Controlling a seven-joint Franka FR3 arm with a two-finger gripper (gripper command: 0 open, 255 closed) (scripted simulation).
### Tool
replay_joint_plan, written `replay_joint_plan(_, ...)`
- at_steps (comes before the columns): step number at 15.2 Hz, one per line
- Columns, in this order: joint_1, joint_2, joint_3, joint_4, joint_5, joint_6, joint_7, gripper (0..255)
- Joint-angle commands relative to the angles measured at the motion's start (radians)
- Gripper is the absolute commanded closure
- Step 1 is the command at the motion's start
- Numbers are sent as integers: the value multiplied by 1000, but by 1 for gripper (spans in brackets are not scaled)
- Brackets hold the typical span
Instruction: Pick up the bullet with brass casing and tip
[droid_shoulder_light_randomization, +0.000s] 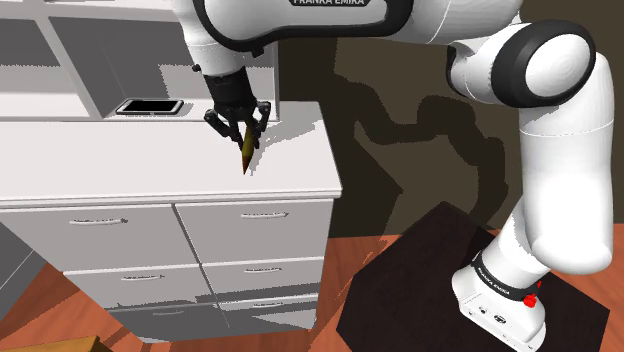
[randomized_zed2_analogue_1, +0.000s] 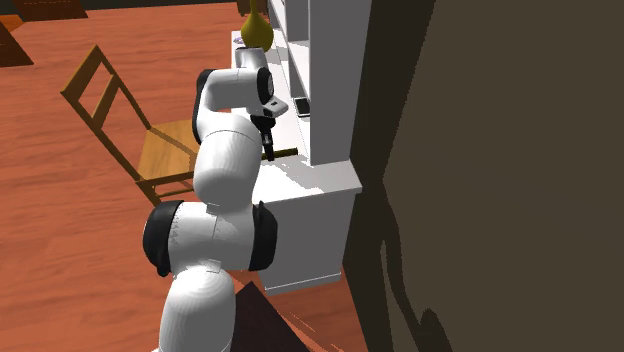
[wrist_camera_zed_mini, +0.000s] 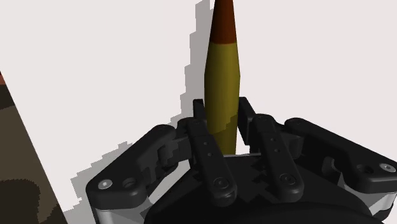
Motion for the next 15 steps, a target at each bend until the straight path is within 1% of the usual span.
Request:
replay_joint_plan(1,0,0,0,0,0,0,0,255)
replay_joint_plan(2,-2,-2,0,-7,1,4,1,255)
replay_joint_plan(8,36,30,-5,130,-15,-97,-11,255)
replay_joint_plan(12,74,66,-12,251,-34,-178,-22,255)
replay_joint_plan(15,117,111,-23,375,-57,-252,-35,255)
